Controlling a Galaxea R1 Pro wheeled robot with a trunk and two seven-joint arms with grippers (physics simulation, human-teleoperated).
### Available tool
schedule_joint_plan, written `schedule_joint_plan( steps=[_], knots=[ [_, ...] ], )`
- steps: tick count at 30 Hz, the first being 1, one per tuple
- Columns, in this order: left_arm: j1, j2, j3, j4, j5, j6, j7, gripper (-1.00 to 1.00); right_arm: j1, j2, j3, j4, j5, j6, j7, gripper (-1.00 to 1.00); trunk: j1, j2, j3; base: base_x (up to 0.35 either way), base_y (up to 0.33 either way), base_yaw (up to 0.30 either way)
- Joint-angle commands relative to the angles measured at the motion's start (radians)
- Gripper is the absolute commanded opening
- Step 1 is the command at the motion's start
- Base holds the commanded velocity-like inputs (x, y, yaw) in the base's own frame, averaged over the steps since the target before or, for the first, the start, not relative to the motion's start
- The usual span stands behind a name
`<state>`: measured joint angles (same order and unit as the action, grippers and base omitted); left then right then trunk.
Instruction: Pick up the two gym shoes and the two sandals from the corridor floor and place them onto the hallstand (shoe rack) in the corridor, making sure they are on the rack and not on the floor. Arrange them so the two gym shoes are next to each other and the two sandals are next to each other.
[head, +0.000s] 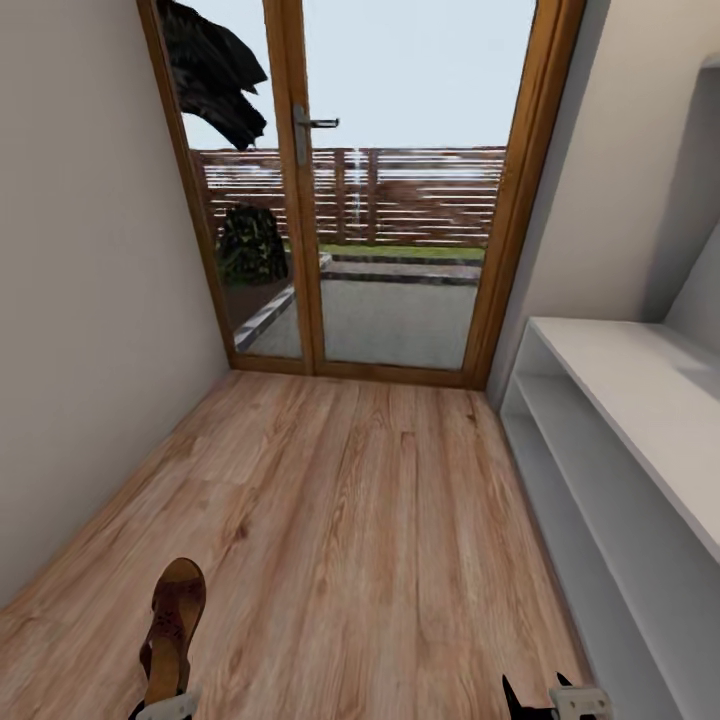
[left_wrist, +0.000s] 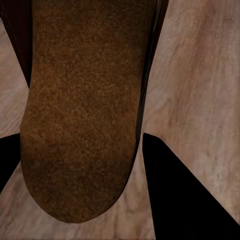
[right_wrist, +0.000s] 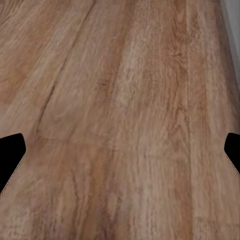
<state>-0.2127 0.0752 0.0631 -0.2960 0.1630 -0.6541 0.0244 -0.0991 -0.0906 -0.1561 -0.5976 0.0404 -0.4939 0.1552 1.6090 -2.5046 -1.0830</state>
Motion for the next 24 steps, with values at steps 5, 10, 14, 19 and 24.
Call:
schedule_joint_plan(
  steps=[5, 10, 14, 19, 24],
  knots=[
    [0.000, 0.000, 0.000, 0.001, -0.002, -0.002, 0.003, -1.00, -0.001, 0.000, -0.006, 0.001, 0.004, -0.003, 0.007, 1.00, 0.000, 0.000, -0.001, 0.340, 0.000, 0.000],
    [0.000, 0.000, 0.000, 0.001, -0.002, -0.002, 0.003, -1.00, -0.001, 0.000, -0.006, 0.001, 0.004, -0.003, 0.007, 1.00, 0.000, 0.000, -0.001, 0.340, 0.000, 0.000],
    [0.000, 0.000, 0.000, 0.001, -0.002, -0.002, 0.003, -1.00, -0.001, 0.000, -0.006, 0.002, 0.004, -0.003, 0.007, 1.00, 0.000, 0.000, -0.001, 0.340, 0.000, 0.000],
    [0.000, 0.000, 0.000, 0.001, -0.002, -0.002, 0.003, -1.00, -0.001, 0.000, -0.006, 0.003, 0.004, -0.003, 0.007, 1.00, 0.000, 0.000, -0.001, 0.340, 0.000, 0.000],
    [0.000, 0.000, 0.000, 0.001, -0.002, -0.002, 0.003, -1.00, -0.001, 0.000, -0.006, 0.004, 0.004, -0.003, 0.007, 1.00, 0.000, 0.000, -0.001, 0.340, 0.022, 0.000]
  ],
)
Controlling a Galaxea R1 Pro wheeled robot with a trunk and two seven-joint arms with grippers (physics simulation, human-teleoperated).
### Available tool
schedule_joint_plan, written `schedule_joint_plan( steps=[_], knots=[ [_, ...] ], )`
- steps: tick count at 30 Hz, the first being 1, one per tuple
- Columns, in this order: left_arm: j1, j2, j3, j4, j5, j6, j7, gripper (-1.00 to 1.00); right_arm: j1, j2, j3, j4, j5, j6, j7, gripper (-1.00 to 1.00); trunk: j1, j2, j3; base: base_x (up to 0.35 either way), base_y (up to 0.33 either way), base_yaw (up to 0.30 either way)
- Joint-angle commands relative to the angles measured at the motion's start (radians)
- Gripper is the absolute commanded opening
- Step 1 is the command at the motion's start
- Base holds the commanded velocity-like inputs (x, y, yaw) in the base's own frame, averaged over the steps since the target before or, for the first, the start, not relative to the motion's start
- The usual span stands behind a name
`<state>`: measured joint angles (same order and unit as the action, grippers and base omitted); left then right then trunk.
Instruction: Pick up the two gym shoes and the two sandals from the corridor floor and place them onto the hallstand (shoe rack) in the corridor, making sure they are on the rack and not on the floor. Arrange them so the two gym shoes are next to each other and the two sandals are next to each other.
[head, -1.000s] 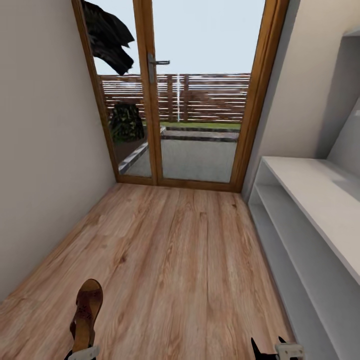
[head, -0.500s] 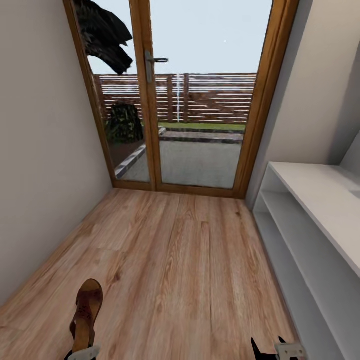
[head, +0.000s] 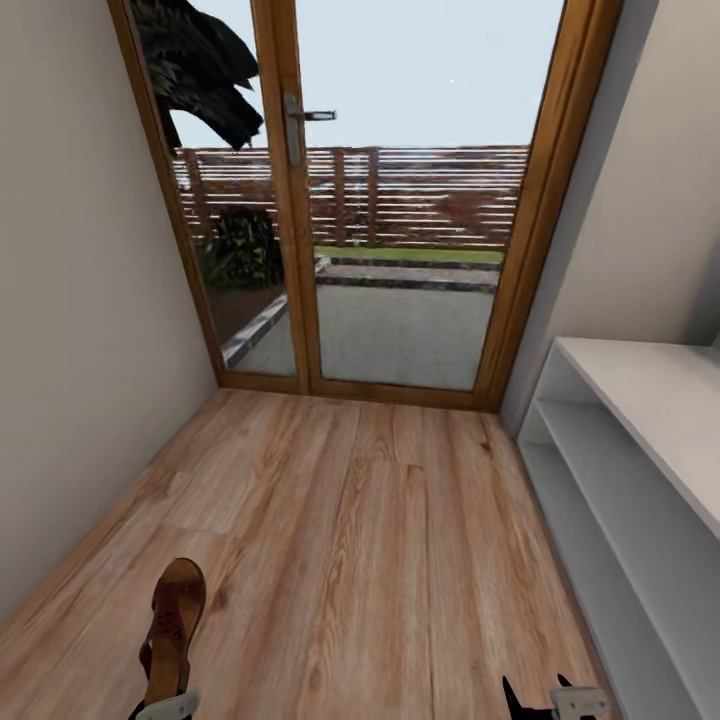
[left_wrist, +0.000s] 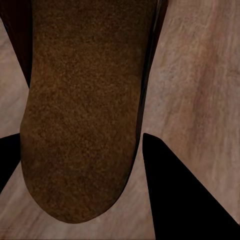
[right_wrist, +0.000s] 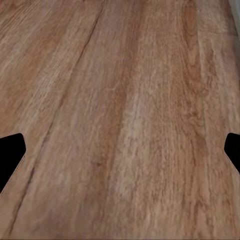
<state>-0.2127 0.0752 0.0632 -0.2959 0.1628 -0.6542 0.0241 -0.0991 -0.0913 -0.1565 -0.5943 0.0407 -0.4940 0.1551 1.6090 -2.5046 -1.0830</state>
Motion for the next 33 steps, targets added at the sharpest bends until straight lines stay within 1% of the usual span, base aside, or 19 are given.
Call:
schedule_joint_plan(
  steps=[1, 8, 13, 23, 33],
  knots=[
    [-0.001, 0.000, 0.000, 0.000, -0.002, -0.002, 0.003, -1.00, -0.001, 0.001, -0.006, 0.001, 0.004, -0.003, 0.007, 1.00, 0.000, 0.000, -0.001, 0.340, 0.058, 0.000],
    [-0.001, 0.000, 0.000, 0.001, -0.002, -0.002, 0.003, -1.00, -0.001, 0.001, -0.006, 0.001, 0.004, -0.003, 0.007, 1.00, 0.000, 0.000, -0.001, 0.340, 0.075, -0.019],
    [-0.001, 0.000, 0.000, 0.001, -0.002, -0.002, 0.003, -1.00, -0.001, 0.001, -0.006, 0.001, 0.004, -0.003, 0.007, 1.00, 0.000, 0.000, -0.001, 0.332, 0.113, -0.123],
    [-0.001, 0.000, 0.000, 0.001, 0.000, -0.002, 0.003, -1.00, -0.001, 0.001, -0.006, 0.001, 0.004, -0.003, 0.007, 1.00, 0.000, 0.000, -0.001, 0.306, 0.169, -0.221],
    [-0.001, 0.000, 0.000, 0.001, 0.000, -0.002, 0.003, -1.00, -0.001, 0.001, -0.006, 0.001, 0.004, -0.003, 0.007, 1.00, 0.000, 0.000, -0.001, 0.287, 0.218, -0.258]
  ],
)
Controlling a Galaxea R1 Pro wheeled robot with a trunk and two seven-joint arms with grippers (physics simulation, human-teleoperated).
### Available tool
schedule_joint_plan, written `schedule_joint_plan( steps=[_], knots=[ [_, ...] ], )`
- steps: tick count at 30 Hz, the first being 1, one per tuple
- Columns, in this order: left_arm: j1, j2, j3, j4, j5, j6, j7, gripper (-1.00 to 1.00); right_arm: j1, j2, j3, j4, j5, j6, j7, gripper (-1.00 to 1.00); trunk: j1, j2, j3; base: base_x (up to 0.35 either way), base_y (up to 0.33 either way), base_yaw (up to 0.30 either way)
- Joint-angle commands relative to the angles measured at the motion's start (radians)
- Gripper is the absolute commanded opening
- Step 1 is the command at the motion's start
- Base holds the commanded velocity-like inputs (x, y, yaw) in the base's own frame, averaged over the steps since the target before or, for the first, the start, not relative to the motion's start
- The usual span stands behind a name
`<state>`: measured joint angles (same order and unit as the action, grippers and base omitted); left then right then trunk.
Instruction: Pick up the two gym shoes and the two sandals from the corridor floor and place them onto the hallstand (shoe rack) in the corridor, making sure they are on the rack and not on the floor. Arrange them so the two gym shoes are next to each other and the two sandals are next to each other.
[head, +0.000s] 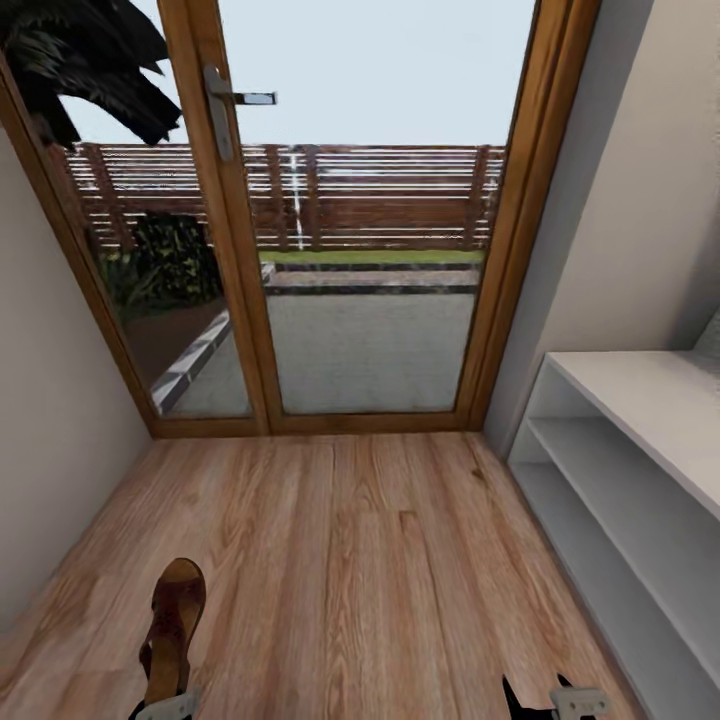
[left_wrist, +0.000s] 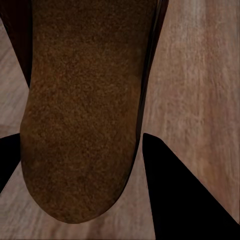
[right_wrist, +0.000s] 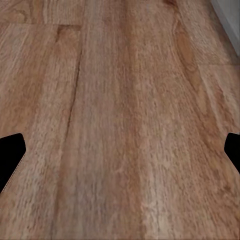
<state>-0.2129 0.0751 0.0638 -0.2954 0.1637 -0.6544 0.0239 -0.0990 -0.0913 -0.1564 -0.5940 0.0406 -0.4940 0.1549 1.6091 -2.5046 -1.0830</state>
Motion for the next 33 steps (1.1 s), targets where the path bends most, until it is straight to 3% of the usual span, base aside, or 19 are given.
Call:
schedule_joint_plan(
  steps=[1, 33],
  knots=[
    [0.000, 0.000, -0.001, 0.000, -0.001, -0.002, 0.003, -1.00, -0.001, 0.001, -0.006, 0.000, 0.004, -0.003, 0.008, 1.00, 0.000, 0.000, -0.001, 0.281, 0.235, -0.262],
    [0.000, 0.000, -0.001, 0.002, -0.003, -0.002, 0.003, -1.00, -0.001, 0.001, -0.006, 0.002, 0.005, -0.003, 0.008, 1.00, 0.000, 0.000, -0.001, 0.231, 0.264, -0.263]
  ],
)
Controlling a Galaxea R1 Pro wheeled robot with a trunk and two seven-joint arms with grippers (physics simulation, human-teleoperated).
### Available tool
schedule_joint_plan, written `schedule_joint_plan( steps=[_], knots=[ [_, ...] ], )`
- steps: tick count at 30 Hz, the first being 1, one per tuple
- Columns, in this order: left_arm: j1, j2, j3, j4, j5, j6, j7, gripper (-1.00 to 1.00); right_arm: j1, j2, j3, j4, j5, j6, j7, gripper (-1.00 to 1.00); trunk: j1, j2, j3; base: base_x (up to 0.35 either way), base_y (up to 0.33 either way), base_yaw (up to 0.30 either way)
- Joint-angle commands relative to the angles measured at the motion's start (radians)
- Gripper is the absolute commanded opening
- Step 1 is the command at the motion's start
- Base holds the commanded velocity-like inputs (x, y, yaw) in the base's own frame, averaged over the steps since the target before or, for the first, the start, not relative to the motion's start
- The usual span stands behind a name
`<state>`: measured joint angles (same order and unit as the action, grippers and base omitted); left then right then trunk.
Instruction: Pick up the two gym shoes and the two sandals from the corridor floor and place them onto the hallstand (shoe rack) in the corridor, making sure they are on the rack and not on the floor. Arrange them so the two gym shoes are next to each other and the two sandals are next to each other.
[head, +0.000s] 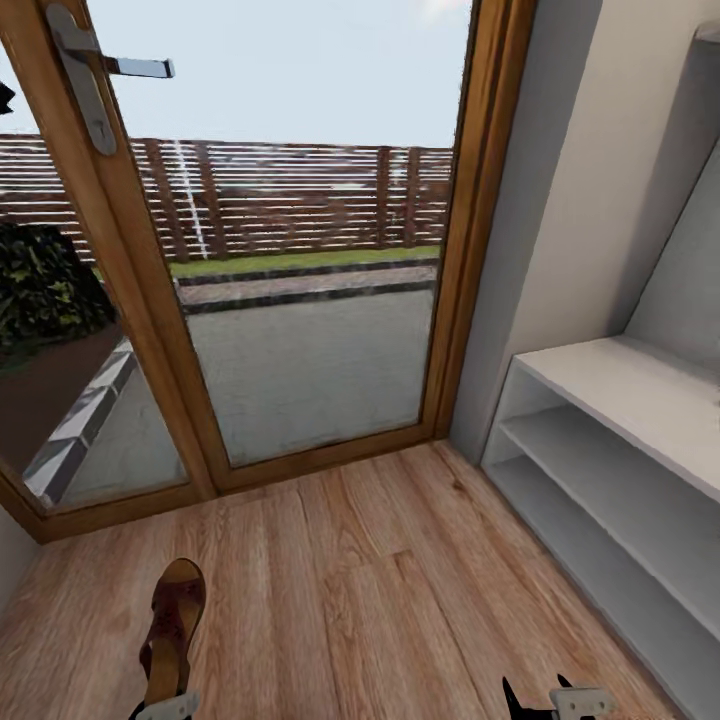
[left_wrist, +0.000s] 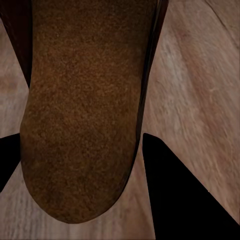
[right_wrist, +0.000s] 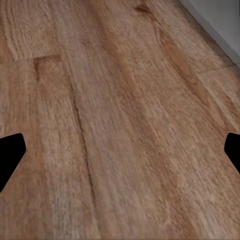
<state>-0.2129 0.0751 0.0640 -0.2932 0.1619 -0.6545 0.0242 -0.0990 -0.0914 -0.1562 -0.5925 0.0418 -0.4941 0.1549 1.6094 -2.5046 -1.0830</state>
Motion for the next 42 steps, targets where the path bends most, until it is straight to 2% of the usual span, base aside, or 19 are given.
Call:
schedule_joint_plan(
  steps=[1, 18, 33, 42],
  knots=[
    [0.000, 0.000, -0.001, 0.001, -0.001, -0.002, 0.003, -1.00, -0.001, 0.001, -0.006, 0.000, 0.004, -0.003, 0.008, 1.00, 0.000, 0.000, -0.001, 0.154, 0.306, -0.263],
    [0.000, 0.000, -0.001, 0.003, -0.004, -0.002, 0.002, -1.00, -0.001, 0.001, -0.008, 0.002, 0.003, -0.003, 0.008, 1.00, 0.000, 0.000, -0.001, 0.028, 0.323, -0.266],
    [0.000, 0.000, -0.001, 0.003, -0.004, -0.002, 0.002, -1.00, -0.001, 0.001, -0.008, 0.002, 0.003, -0.003, 0.008, 1.00, 0.000, 0.000, -0.001, -0.127, 0.300, -0.267],
    [0.000, 0.000, -0.001, 0.003, -0.005, -0.002, 0.002, -1.00, -0.001, 0.001, -0.008, 0.002, 0.003, -0.003, 0.008, 1.00, 0.000, 0.000, -0.001, 0.017, 0.294, -0.267]
  ],
)
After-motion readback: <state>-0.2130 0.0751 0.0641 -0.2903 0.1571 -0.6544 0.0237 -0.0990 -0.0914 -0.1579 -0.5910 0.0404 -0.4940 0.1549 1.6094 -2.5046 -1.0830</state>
